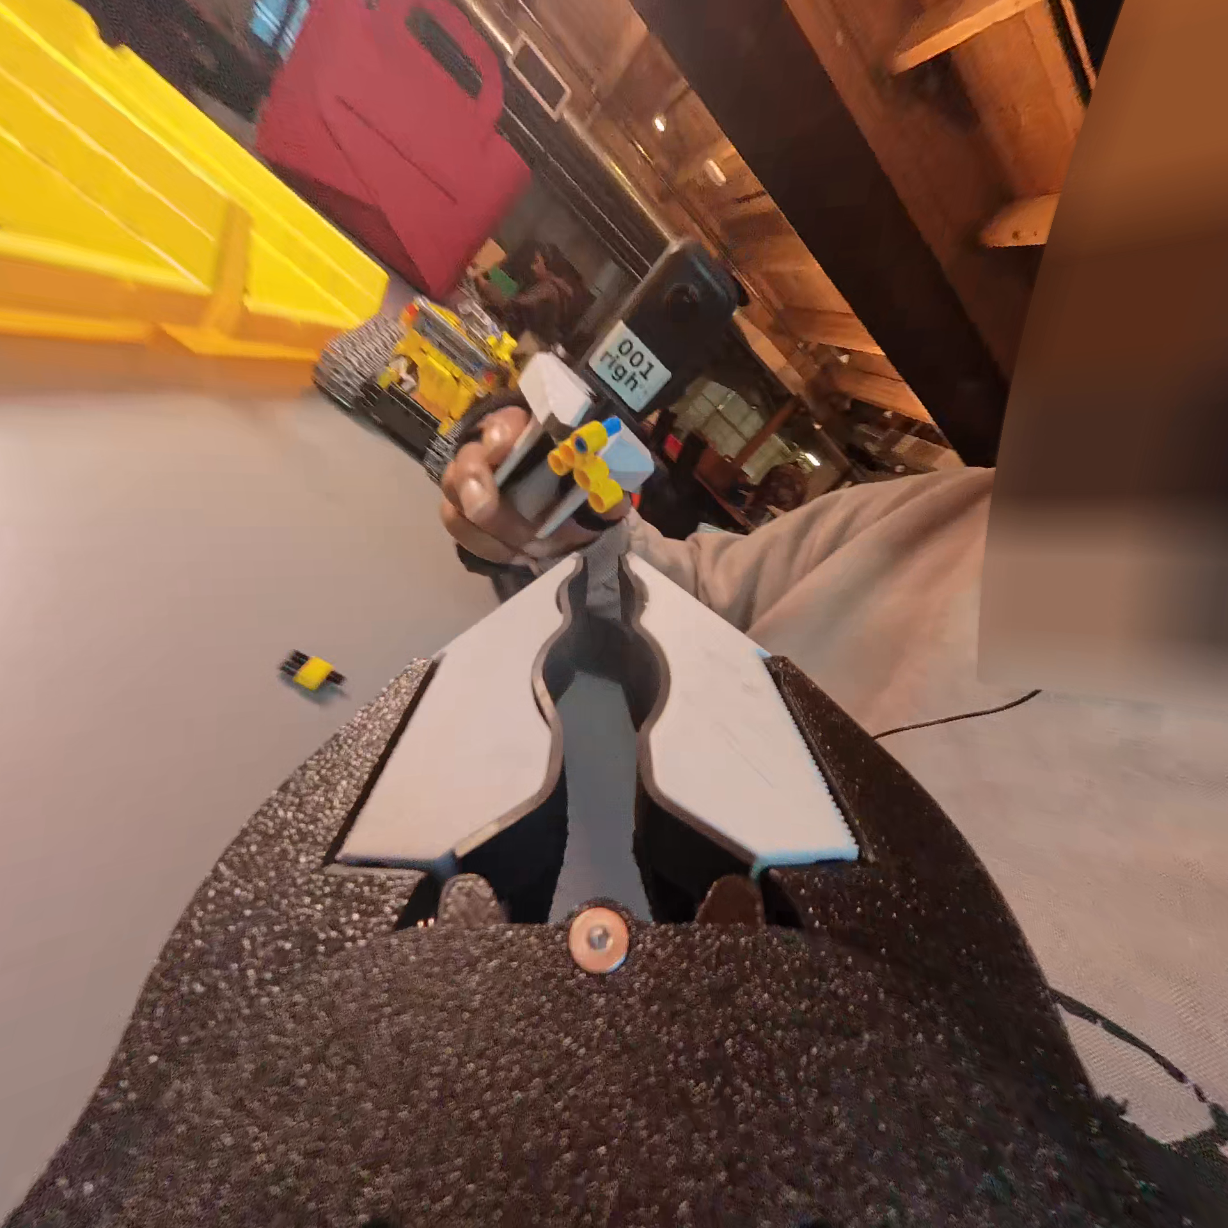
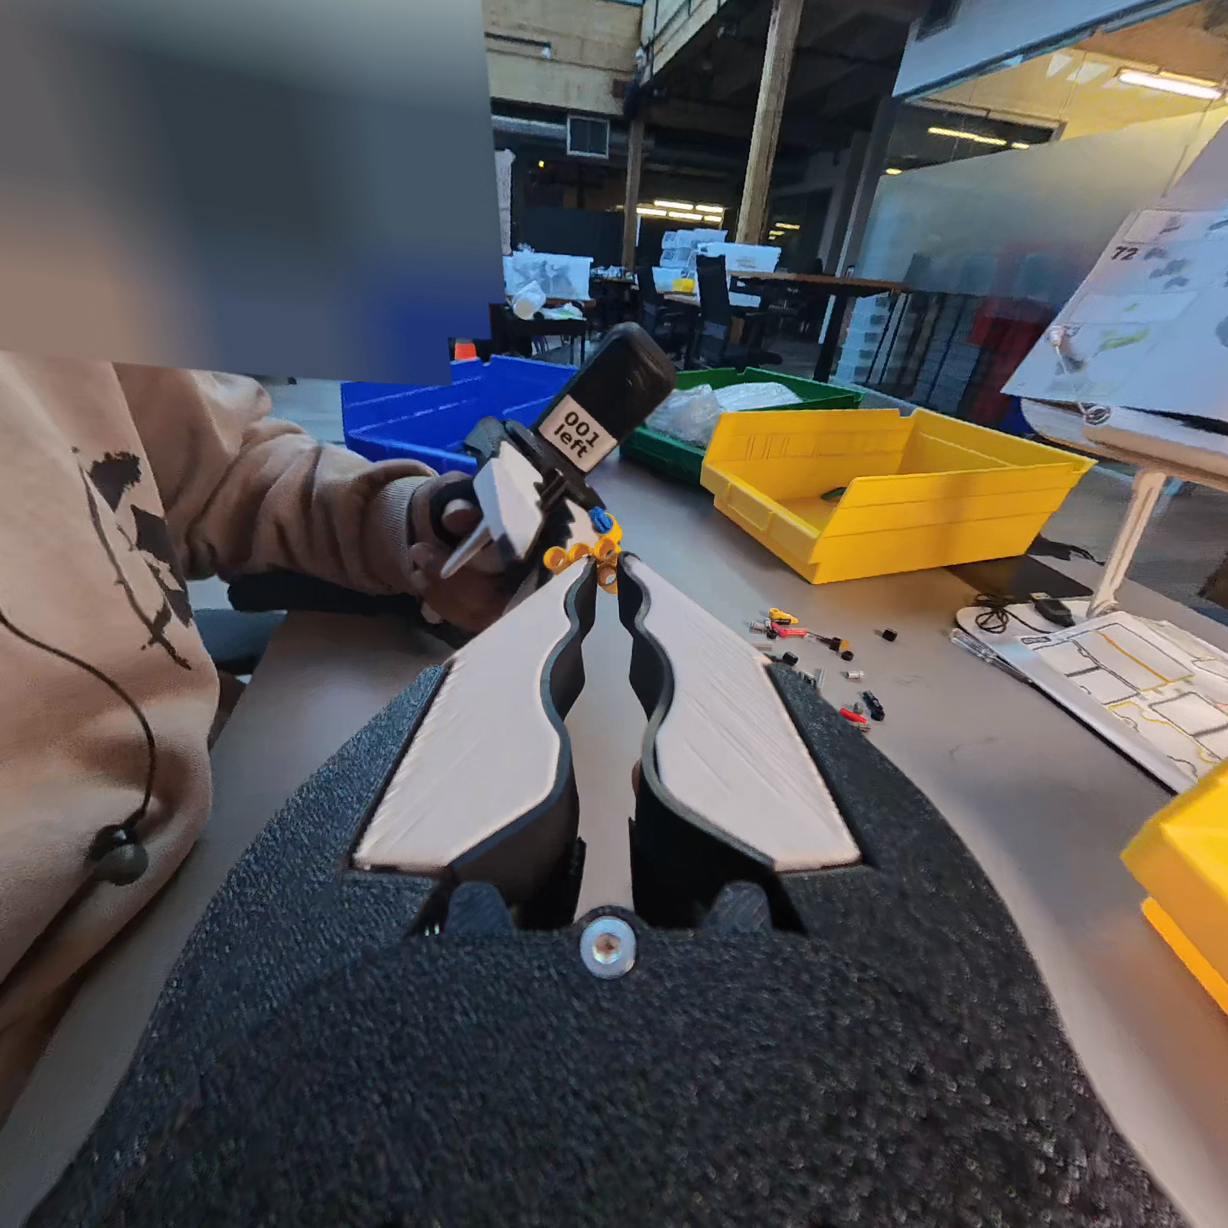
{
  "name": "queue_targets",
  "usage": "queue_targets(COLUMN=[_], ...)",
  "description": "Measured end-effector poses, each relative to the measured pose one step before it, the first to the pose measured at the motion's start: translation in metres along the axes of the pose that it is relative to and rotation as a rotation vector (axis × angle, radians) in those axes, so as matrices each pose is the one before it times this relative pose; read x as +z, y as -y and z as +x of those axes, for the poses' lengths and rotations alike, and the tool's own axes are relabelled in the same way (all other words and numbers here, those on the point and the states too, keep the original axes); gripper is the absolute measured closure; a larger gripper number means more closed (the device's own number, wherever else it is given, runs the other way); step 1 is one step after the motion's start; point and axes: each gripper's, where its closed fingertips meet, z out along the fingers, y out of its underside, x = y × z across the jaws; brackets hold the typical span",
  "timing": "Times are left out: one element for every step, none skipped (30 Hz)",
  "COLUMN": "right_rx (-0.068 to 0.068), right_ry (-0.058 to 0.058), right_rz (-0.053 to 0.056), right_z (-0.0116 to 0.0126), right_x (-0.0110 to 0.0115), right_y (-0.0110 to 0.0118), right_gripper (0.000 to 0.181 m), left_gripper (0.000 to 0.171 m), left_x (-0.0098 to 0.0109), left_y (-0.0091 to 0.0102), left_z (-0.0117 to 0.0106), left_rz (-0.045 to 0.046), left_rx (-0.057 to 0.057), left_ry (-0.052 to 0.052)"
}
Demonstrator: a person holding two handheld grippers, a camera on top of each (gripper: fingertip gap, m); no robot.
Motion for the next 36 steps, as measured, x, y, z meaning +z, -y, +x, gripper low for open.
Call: queue_targets(right_rx=[0.0353,0.0245,0.0081,0.0023,0.0075,0.016,0.0166,0.0108,0.0055,0.0055,0.0076,0.0116,0.0166,0.0214,0.0221,0.0187,0.0115,0.0039,-0.0003,0.0,0.0031,0.0056,0.0054,0.0026,0.0014,0.0036,0.0057,0.006,0.0044,0.002,0.0004,0.0007,0.0,-0.0013,-0.0013,0.0002], right_ry=[-0.0261,-0.0191,-0.011,-0.0166,-0.0123,0.0039,0.006,0.001,0.0042,0.001,-0.0065,-0.0056,-0.0023,0.0025,0.0066,0.0052,0.0005,-0.0018,0.0001,0.0028,0.0028,0.0051,0.0056,0.0023,0.0014,0.0028,0.0037,0.0038,0.0021,0.0002,0.0005,0.0,-0.0011,0.0001,-0.0001,-0.0004], right_rz=[0.0166,-0.0023,-0.0174,-0.0169,-0.0141,-0.0174,-0.0154,-0.0134,-0.0129,-0.0111,-0.0076,-0.0069,-0.0018,0.0048,0.009,0.0077,0.0046,0.0011,-0.0017,-0.0032,-0.0024,-0.002,-0.0026,-0.0038,-0.0052,-0.0049,-0.0028,-0.0027,-0.0041,-0.0043,-0.0045,-0.0053,-0.0047,-0.0056,-0.0051,-0.0033], right_z=[0.00467,0.00447,0.00335,0.00394,0.00336,0.00069,-0.00019,-0.00006,-0.00084,-0.00031,0.00117,0.00164,0.00164,0.00126,0.00063,0.00046,0.00076,0.0005,-0.0001,-0.00067,-0.00063,-0.00079,-0.00062,-0.00004,0.0001,0.00014,-0.00001,0.00003,0.00017,0.0004,0.00022,0.0002,0.00016,-0.00022,-0.00039,-0.00049], right_x=[-0.00089,0.0001,0.00084,0.00122,0.00161,0.00216,0.00243,0.00228,0.002,0.00161,0.00114,0.00058,0.00015,-0.00007,-0.00042,-0.00023,-0.00018,-0.00002,0.00018,0.00049,0.00067,0.00071,0.00067,0.0007,0.00061,0.00052,0.00047,0.00037,0.00037,0.00035,0.00033,0.00039,0.00051,0.00056,0.00061,0.00071], right_y=[0.0025,-0.00053,-0.00316,-0.00414,-0.005,-0.00575,-0.00489,-0.00381,-0.00316,-0.00252,-0.00184,-0.00162,-0.00101,-0.00015,0.00064,0.00057,0.00046,0.00003,-0.00023,-0.00053,-0.00067,-0.00074,-0.00088,-0.00115,-0.00147,-0.00135,-0.00115,-0.00102,-0.00114,-0.00111,-0.00099,-0.00119,-0.00085,-0.00102,-0.00099,-0.00054], right_gripper=[0.177,0.177,0.177,0.177,0.177,0.177,0.177,0.177,0.177,0.177,0.177,0.177,0.176,0.176,0.176,0.176,0.176,0.176,0.176,0.176,0.176,0.176,0.176,0.176,0.176,0.176,0.176,0.176,0.176,0.176,0.176,0.176,0.176,0.176,0.176,0.176], left_gripper=[0.161,0.158,0.156,0.15,0.146,0.142,0.139,0.133,0.126,0.119,0.108,0.093,0.083,0.075,0.069,0.065,0.062,0.06,0.06,0.06,0.06,0.06,0.061,0.061,0.063,0.065,0.067,0.07,0.075,0.081,0.085,0.089,0.093,0.098,0.104,0.108], left_x=[-0.0065,-0.00441,-0.00213,0.00008,0.00182,0.00241,0.00218,0.00199,0.00143,0.00053,-0.00011,-0.00064,-0.00101,-0.00144,-0.00139,-0.00127,-0.00116,-0.00096,-0.00071,-0.00052,-0.0004,-0.0003,-0.00011,-0.00016,-0.00013,-0.0001,0.00005,0.00017,0.00028,0.00059,0.00086,0.00087,0.00102,0.00093,0.00121,0.0016], left_y=[0.00483,0.00066,-0.00182,-0.00304,-0.00251,-0.00113,-0.00017,-0.00019,-0.00024,0.00062,0.00257,0.00496,0.00658,0.00704,0.00586,0.00415,0.00295,0.00237,0.00201,0.00155,0.00119,0.00044,-0.00019,-0.00051,-0.00054,-0.0007,-0.00136,-0.002,-0.00245,-0.00302,-0.00354,-0.00384,-0.00407,-0.00458,-0.0056,-0.00652], left_z=[-0.00404,-0.00389,-0.00329,-0.00172,-0.00001,0.00116,0.0016,0.00118,0.00009,-0.00064,-0.0013,-0.00162,0.00028,0.001,0.00077,0.00086,0.00071,0.00052,0.00092,0.00063,0.00001,-0.00048,-0.00127,-0.00166,-0.00149,-0.00174,-0.00223,-0.00181,-0.00119,-0.00168,-0.00191,-0.00235,-0.00326,-0.0049,-0.00612,-0.00568], left_rz=[0.00702,0.00026,-0.00638,-0.01932,-0.02278,-0.01562,-0.0081,-0.00551,-0.00223,0.00688,0.02271,0.03867,0.04939,0.05115,0.04233,0.0299,0.02208,0.01794,0.01417,0.00963,0.00769,0.00343,-0.00064,-0.00174,-0.00176,-0.00348,-0.00695,-0.01091,-0.01394,-0.01753,-0.02081,-0.02253,-0.02493,-0.03072,-0.03875,-0.04672], left_rx=[0.0466,0.0445,0.0467,0.0561,0.0655,0.0652,0.0475,0.022,-0.0016,-0.018,-0.0333,-0.0513,-0.0682,-0.0761,-0.0658,-0.0457,-0.0284,-0.02,-0.0186,-0.019,-0.0161,-0.0089,-0.0021,-0.0003,-0.0023,-0.0017,0.0044,0.0123,0.0169,0.019,0.023,0.0289,0.0371,0.0455,0.0531,0.06], left_ry=[0.0391,0.0379,0.04,0.0383,0.0338,0.0289,0.0209,0.0124,0.0083,0.0047,0.0031,-0.0026,-0.024,-0.0331,-0.0304,-0.0242,-0.0162,-0.0109,-0.0119,-0.0098,-0.0064,-0.002,0.0035,0.0056,0.0033,0.0048,0.0097,0.0087,0.0069,0.011,0.014,0.018,0.0276,0.0423,0.0542,0.0557])
